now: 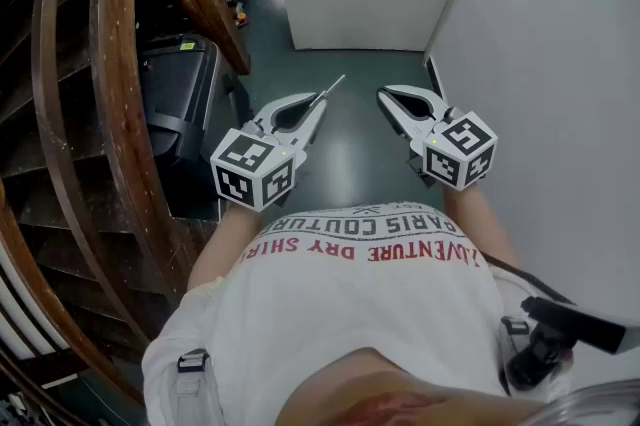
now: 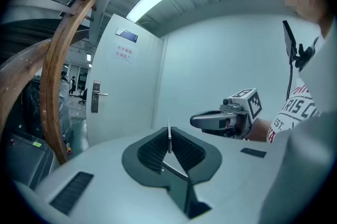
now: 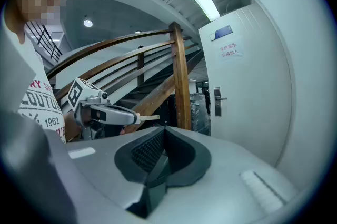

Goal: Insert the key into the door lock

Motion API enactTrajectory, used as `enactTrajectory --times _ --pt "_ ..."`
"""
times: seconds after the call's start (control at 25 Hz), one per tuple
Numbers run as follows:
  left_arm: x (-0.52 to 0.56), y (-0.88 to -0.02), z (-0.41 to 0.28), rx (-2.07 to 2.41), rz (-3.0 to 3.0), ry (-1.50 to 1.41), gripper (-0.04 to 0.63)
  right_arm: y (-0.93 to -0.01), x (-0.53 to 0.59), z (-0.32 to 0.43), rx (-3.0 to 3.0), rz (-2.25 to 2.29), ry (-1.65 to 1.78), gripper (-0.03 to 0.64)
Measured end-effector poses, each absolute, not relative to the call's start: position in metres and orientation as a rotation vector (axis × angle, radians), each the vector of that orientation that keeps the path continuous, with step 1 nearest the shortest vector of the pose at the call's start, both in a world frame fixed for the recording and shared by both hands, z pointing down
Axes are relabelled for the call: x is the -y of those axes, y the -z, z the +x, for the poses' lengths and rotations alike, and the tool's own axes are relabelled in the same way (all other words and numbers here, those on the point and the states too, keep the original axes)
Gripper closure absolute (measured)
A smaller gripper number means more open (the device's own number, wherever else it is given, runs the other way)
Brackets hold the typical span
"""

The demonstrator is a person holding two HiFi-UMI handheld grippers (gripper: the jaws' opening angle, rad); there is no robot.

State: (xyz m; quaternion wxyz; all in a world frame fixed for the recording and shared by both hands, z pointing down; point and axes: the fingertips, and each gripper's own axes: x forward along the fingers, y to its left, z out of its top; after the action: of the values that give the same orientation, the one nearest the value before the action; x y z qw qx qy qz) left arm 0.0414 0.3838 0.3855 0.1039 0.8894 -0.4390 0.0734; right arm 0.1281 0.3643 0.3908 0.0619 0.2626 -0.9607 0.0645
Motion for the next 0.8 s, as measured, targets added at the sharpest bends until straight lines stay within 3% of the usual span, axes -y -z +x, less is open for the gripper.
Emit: enactTrajectory --times 0.8 --pt "-0.3878 -0.3844 0.0390 1.284 2.611 -0.196 0.572 -0.3923 -0.3737 0.1236 2.893 0.766 -0.201 0.615"
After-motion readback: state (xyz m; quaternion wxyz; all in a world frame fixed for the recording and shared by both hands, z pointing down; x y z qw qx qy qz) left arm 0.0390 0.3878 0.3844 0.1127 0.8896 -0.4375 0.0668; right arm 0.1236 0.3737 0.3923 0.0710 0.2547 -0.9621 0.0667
